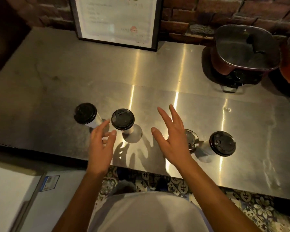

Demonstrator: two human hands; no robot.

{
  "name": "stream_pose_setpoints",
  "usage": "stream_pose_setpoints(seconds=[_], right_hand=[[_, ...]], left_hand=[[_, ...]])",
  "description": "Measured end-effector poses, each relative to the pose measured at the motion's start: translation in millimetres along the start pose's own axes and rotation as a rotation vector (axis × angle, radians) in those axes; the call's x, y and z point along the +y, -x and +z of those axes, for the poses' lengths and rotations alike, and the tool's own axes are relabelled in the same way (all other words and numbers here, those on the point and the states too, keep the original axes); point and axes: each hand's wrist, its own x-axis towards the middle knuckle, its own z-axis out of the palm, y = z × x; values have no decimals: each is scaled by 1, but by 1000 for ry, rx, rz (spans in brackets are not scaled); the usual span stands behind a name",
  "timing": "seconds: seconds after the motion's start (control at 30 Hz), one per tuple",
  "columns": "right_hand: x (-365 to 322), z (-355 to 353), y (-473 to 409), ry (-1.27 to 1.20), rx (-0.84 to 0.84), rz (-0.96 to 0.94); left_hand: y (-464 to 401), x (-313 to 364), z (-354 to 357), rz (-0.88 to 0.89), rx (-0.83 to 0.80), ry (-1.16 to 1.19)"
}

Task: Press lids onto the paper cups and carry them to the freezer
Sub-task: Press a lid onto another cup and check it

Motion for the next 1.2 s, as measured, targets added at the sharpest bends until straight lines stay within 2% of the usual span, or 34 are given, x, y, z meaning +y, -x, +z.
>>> stream_pose_setpoints(seconds=[0.3, 0.53, 0.77, 0.93, 1.03, 1.2], right_hand=[[-22, 104, -56, -128, -187, 240], [-32, 139, -63, -109, -157, 279], [-39, 125, -62, -85, -89, 318], [-27, 99, -28, -167, -26, 316], [-13, 95, 4, -214, -16, 349], [1, 83, 30, -226, -38, 339]], left_hand=[[-76, -27, -10, -140, -268, 123], [-114, -50, -22, -100, -459, 156], [-125, -37, -15, -112, -542, 220], [-96, -28, -1, -45, -570, 222], [-68, -34, 6, -72, -611, 164], [-33, -37, 16, -102, -592, 147]])
